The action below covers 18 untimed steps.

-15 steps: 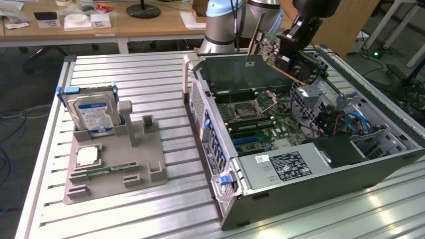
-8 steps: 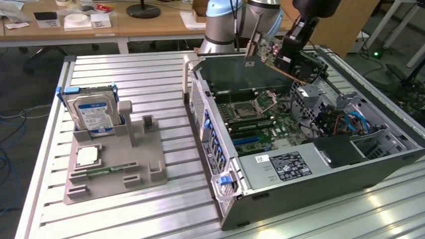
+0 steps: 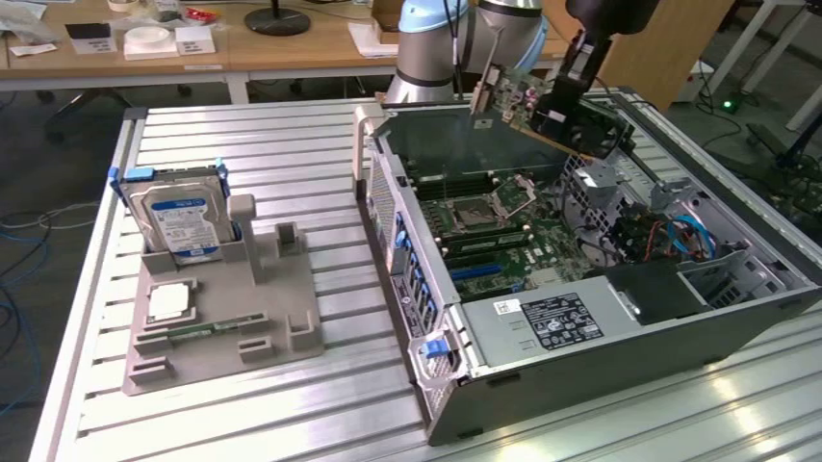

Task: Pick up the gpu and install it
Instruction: 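Insert the gpu into the slot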

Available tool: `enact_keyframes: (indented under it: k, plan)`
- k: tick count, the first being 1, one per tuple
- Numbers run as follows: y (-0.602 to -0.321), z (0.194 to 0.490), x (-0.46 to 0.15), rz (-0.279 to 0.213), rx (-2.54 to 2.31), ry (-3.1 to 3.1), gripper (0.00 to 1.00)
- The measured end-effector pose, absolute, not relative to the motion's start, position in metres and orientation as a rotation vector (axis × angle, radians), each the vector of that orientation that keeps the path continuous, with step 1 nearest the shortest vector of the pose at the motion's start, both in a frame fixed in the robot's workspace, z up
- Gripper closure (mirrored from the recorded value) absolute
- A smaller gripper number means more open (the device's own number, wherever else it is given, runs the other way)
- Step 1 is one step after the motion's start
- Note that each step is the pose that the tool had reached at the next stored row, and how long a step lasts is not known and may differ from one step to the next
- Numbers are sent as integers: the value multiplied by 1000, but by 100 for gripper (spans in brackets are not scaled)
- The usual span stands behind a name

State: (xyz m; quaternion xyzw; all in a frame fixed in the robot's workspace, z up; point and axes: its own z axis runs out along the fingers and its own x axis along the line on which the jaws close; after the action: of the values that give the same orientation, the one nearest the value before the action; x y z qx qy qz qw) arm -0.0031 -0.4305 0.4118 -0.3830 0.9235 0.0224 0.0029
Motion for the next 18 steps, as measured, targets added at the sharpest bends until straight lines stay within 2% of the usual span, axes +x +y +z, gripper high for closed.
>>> enact_keyframes:
  k: [18]
  plan:
    - [-430,412,-3,71,-1598,2704,72]
